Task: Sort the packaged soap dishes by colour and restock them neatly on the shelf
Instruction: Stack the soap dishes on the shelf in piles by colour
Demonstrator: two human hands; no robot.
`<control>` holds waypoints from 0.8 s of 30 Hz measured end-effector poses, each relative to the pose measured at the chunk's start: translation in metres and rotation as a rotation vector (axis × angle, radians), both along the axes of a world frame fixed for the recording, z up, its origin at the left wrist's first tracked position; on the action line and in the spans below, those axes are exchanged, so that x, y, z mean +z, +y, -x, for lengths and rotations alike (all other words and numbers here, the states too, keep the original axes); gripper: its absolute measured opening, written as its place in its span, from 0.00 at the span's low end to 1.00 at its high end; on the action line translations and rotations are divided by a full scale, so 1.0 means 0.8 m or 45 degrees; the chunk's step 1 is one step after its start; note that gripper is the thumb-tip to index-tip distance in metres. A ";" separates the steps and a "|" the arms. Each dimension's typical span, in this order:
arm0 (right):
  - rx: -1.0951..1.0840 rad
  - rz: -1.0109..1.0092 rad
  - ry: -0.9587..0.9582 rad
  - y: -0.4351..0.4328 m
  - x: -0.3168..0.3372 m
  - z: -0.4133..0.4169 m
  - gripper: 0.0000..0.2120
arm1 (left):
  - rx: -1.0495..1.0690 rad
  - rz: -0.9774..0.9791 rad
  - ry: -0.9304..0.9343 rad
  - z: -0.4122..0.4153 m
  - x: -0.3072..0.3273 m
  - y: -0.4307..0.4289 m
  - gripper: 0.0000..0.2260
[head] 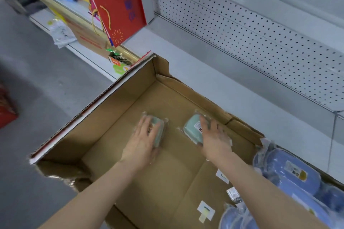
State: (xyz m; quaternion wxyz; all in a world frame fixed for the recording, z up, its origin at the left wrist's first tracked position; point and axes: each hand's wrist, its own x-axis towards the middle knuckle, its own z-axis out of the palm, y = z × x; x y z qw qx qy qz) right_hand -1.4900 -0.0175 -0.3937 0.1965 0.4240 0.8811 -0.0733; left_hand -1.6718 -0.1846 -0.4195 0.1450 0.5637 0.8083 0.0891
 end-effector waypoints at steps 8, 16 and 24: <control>0.039 -0.051 0.082 -0.008 0.004 -0.004 0.44 | 0.514 0.196 -0.107 -0.015 0.006 -0.010 0.43; 0.169 -0.160 0.305 0.000 0.097 -0.067 0.44 | 0.473 0.073 -0.122 -0.060 0.093 -0.015 0.39; 0.292 -0.364 0.532 0.014 0.235 -0.232 0.40 | 0.472 -0.176 -0.039 -0.207 0.230 -0.008 0.38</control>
